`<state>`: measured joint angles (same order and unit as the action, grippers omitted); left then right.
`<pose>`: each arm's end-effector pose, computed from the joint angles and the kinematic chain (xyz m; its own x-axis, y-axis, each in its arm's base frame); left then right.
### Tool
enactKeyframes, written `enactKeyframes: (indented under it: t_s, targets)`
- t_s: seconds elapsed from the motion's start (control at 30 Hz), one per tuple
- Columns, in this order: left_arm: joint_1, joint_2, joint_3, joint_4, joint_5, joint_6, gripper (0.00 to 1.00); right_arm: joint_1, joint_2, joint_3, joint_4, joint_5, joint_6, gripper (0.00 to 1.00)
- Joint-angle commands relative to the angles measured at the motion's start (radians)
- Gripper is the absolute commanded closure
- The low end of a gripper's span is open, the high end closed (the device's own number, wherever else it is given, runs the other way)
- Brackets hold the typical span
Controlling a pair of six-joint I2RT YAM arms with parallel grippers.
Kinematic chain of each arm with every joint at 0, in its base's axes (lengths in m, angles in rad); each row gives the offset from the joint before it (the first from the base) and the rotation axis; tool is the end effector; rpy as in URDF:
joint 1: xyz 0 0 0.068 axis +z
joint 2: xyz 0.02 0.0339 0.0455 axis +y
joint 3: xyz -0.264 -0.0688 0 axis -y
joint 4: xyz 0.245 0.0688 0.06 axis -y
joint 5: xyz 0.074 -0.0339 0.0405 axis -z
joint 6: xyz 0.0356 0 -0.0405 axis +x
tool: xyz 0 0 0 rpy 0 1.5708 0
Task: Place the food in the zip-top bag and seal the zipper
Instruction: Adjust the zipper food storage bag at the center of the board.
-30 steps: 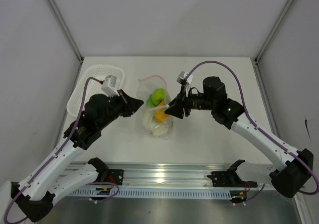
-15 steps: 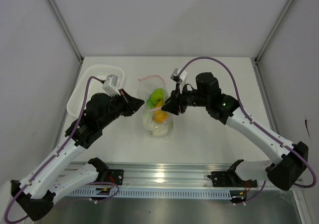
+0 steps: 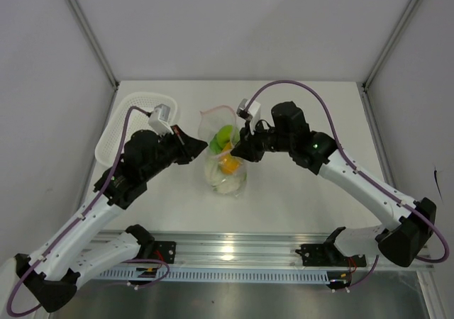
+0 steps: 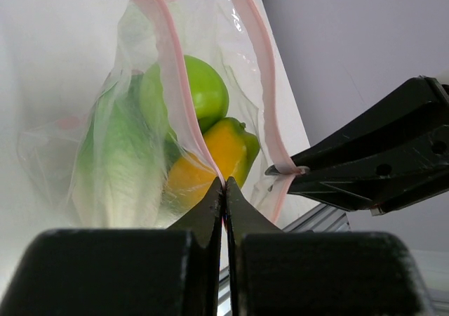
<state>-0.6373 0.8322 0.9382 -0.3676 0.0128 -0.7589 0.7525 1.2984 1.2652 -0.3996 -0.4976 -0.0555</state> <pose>0.1487 -0.1107 0.3659 -0.5671 -0.4363 -0.6986 0.2959 0.6837 -0.6671 0.2011 0.2116 0.3754 -0.2548 -0.3054 -0.9175 -0.9325 0.3289 0.1495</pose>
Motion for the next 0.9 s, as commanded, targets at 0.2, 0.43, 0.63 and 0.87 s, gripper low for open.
enactKeyframes:
  t_s: [0.2, 0.43, 0.63, 0.87]
  targets:
    - [-0.005, 0.015, 0.073, 0.025, 0.021, 0.016, 1.0, 0.05, 0.012, 0.073, -0.062, 0.12, -0.044, 0.75]
    - [-0.005, 0.025, 0.074, 0.035, 0.033, 0.013, 0.99, 0.061, -0.001, 0.063, -0.065, 0.163, -0.044, 1.0]
    - [-0.004, 0.018, 0.086, 0.018, 0.013, 0.046, 0.93, 0.079, 0.009, 0.123, -0.062, 0.18, -0.052, 1.0]
    - [-0.002, -0.05, 0.103, 0.051, 0.025, 0.226, 0.15, 0.093, 0.045, 0.269, -0.183, 0.18, -0.122, 1.0]
